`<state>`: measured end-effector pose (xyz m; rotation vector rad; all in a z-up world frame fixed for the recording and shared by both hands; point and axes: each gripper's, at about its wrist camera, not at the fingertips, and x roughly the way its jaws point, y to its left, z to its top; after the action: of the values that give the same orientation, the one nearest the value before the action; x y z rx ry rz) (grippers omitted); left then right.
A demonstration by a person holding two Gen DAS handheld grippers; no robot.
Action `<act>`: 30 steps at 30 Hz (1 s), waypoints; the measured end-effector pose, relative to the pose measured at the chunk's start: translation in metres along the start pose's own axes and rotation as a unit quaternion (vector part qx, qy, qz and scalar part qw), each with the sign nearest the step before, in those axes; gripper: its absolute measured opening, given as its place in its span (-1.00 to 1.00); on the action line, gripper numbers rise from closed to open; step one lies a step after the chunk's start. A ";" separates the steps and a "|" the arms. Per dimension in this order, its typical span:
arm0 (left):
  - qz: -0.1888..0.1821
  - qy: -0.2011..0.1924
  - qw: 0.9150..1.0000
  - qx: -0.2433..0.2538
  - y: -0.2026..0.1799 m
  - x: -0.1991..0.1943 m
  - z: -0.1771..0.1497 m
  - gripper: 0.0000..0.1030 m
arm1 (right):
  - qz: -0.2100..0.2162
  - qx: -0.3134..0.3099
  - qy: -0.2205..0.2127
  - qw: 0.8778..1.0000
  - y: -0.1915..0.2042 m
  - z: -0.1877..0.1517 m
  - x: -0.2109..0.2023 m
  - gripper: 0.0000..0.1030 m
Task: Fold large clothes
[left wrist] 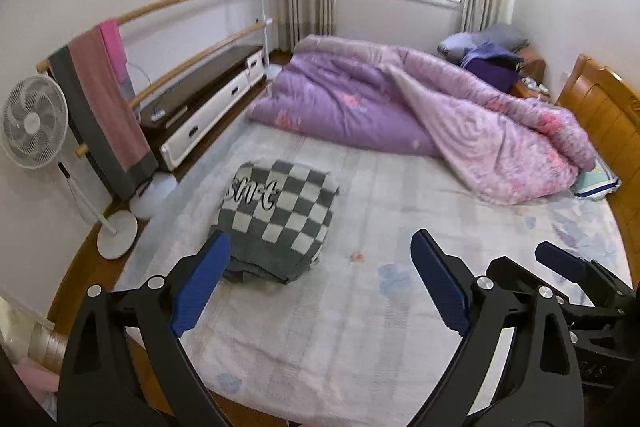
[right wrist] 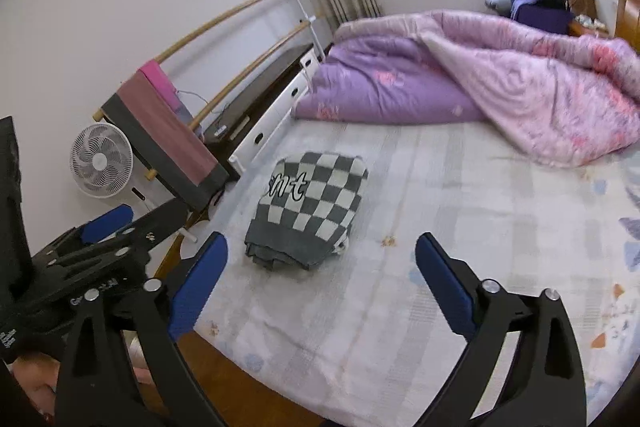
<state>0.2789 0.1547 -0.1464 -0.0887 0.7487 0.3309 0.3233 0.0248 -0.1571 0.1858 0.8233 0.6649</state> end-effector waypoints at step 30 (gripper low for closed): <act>-0.061 -0.109 0.991 0.041 0.050 -0.229 0.008 0.79 | -0.089 -0.056 -0.119 0.987 0.143 -0.020 -0.212 0.85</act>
<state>0.1107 0.1434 0.0174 -0.0187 0.5365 0.1896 0.1364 0.0053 0.0174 0.0863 0.5630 0.5072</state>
